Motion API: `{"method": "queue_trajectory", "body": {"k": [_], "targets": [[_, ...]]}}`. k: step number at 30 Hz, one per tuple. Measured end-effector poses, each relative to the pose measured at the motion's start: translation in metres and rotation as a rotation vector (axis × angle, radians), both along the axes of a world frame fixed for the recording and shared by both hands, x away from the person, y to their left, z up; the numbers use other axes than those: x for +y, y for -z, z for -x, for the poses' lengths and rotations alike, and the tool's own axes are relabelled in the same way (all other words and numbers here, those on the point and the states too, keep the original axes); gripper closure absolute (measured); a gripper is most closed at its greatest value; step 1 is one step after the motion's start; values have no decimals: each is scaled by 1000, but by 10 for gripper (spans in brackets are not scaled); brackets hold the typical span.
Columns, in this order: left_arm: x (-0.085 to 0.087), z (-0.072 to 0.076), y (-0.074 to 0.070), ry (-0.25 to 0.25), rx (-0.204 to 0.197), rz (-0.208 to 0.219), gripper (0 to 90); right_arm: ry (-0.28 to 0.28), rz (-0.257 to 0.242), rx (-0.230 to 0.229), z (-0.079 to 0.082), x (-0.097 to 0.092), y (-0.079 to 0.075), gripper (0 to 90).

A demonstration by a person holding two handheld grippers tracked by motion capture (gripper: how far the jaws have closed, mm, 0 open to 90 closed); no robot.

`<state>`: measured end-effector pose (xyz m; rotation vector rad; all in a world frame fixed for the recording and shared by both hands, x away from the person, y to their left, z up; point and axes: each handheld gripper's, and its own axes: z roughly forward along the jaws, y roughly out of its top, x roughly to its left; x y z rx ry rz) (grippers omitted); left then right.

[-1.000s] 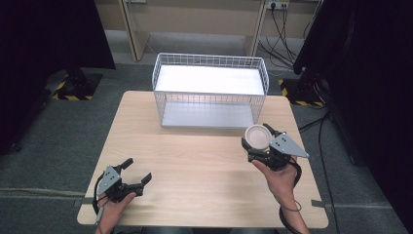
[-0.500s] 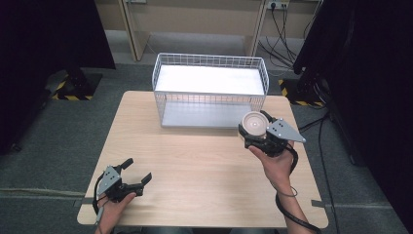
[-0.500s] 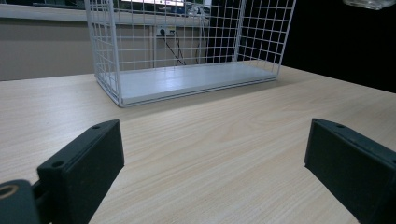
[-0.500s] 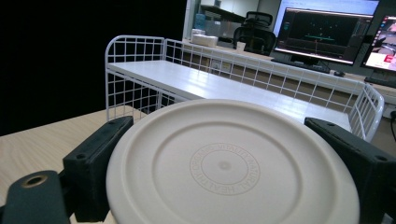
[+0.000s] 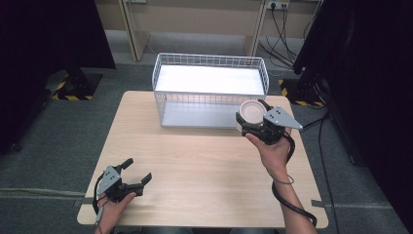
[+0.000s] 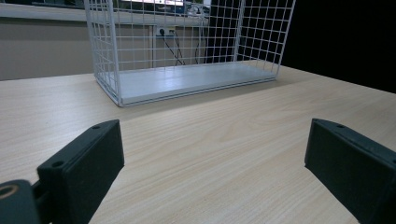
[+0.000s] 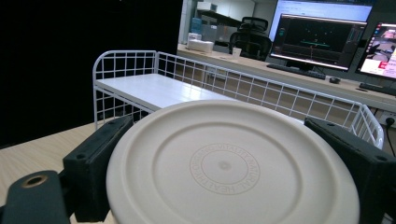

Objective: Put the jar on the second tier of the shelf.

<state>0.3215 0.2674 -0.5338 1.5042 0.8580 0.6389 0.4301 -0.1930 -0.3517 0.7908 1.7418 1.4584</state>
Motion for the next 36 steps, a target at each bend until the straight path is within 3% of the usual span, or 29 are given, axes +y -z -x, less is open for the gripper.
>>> {"method": "queue_trajectory", "body": {"k": [36], "targets": [[0, 0, 0, 2, 1, -1, 40, 47, -17, 1, -53, 9, -43, 120]]}}
